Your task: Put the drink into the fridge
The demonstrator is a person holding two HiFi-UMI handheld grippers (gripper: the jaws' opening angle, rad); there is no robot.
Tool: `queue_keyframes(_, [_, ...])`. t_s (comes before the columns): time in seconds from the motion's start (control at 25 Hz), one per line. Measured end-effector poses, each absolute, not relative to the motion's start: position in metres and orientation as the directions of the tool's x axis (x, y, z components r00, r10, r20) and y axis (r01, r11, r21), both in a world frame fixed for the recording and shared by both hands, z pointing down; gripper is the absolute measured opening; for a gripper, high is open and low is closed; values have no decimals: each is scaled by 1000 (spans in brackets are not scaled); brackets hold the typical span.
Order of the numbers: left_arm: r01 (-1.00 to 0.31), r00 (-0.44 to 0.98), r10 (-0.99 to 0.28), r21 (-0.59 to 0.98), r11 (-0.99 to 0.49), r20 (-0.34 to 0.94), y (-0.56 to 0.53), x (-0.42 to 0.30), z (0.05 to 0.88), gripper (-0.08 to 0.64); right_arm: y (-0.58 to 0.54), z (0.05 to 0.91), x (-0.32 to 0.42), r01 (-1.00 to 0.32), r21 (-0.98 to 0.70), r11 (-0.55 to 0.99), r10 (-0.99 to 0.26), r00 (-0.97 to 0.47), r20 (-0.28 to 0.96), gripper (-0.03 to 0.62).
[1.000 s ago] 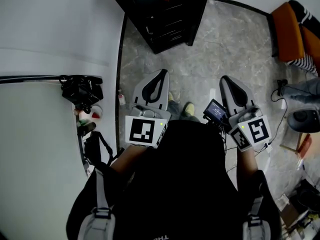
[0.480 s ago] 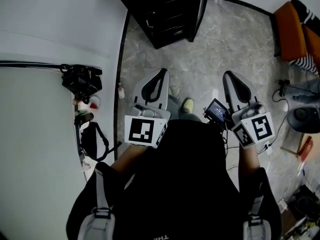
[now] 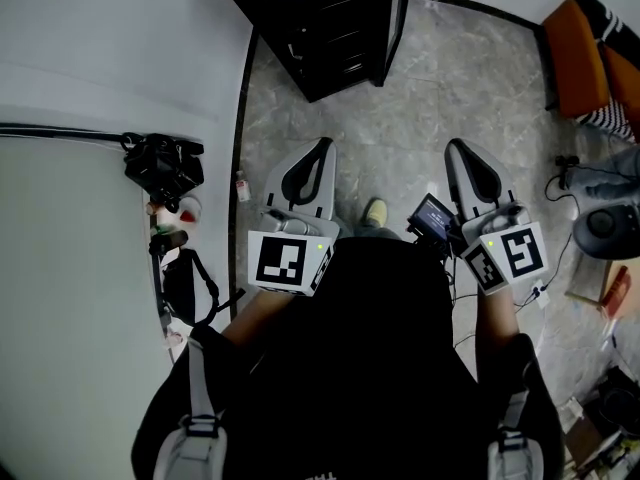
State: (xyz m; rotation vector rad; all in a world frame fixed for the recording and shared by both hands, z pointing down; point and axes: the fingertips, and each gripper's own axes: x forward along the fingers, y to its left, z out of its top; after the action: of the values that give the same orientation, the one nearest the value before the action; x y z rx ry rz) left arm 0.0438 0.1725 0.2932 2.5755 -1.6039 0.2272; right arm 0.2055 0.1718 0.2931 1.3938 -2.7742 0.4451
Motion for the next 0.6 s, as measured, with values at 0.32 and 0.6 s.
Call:
queue_keyframes(0.32, [-902, 425, -889, -3, -431, 172, 175, 29, 291, 14, 172, 293, 198, -789, -253, 560, -790, -601, 125, 14])
queue_keyframes(0.6, [-906, 418, -894, 0, -424, 158, 172, 21, 286, 14, 171, 288, 185, -775, -245, 583, -777, -619, 110, 14])
